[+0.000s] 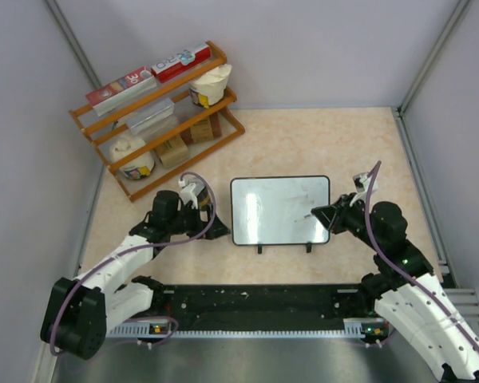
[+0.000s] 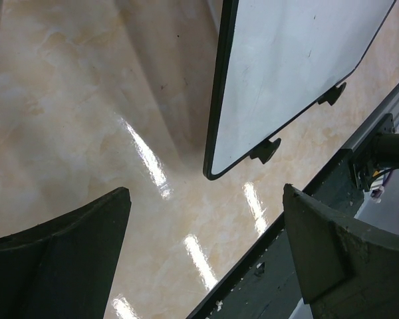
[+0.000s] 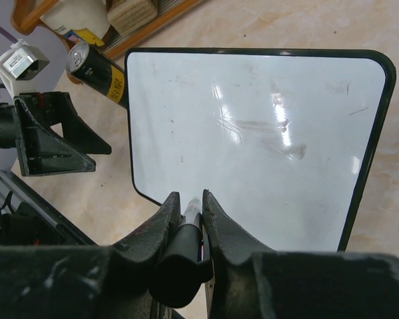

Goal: Write a sentence on the whiteboard
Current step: Hold the whiteboard on the whiteboard stand.

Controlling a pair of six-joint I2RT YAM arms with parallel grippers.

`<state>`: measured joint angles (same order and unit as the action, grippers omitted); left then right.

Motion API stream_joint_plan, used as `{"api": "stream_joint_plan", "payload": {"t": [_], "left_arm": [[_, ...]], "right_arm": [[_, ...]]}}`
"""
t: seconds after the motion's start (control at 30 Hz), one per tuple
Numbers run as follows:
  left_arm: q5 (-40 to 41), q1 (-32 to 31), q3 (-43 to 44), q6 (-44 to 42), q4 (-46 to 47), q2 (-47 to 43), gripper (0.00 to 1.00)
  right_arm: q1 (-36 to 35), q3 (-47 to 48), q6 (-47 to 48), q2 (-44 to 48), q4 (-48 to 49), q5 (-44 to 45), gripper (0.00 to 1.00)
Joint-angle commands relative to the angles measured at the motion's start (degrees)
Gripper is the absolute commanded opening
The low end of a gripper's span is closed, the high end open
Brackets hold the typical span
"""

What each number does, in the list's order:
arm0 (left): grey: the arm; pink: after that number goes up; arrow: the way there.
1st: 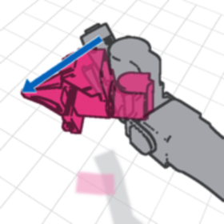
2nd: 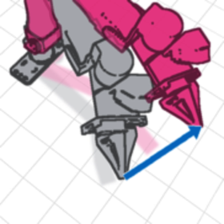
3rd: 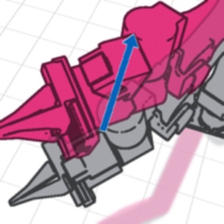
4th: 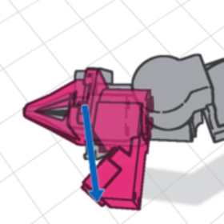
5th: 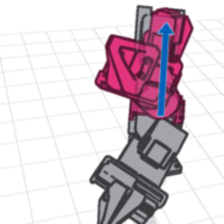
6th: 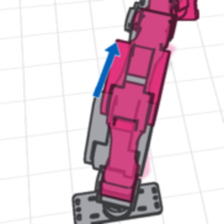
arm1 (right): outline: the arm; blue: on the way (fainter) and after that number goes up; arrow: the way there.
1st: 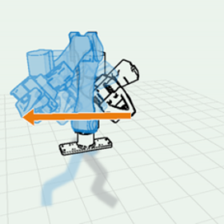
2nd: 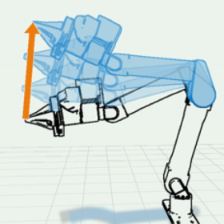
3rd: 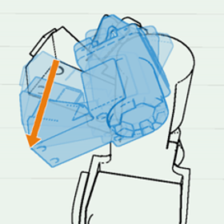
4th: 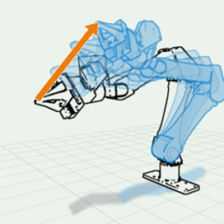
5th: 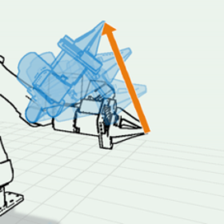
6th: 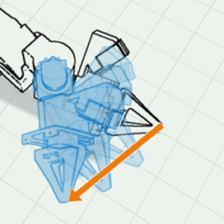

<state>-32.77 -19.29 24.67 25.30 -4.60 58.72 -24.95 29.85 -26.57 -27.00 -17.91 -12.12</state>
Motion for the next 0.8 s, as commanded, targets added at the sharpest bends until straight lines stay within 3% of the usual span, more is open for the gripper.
{"api": "stream_joint_plan", "payload": {"t": [0.0,0.47,0.77], "left_arm": [[-1.4,0.6,-0.6,-1.1,2.8,-1.2,0.99],[-3.0,0.7,-0.1,-1.0,10.1,3.1,0.99],[-9.9,0.7,0.9,-1.7,22.9,10.4,0.99]], "right_arm": [[-0.4,-0.2,0.3,0.1,3.7,-0.7,0.0],[-0.4,0.3,0.1,-2.2,5.0,-1.6,0.0],[-0.4,0.4,0.6,-2.9,6.0,-1.5,0.0]]}}
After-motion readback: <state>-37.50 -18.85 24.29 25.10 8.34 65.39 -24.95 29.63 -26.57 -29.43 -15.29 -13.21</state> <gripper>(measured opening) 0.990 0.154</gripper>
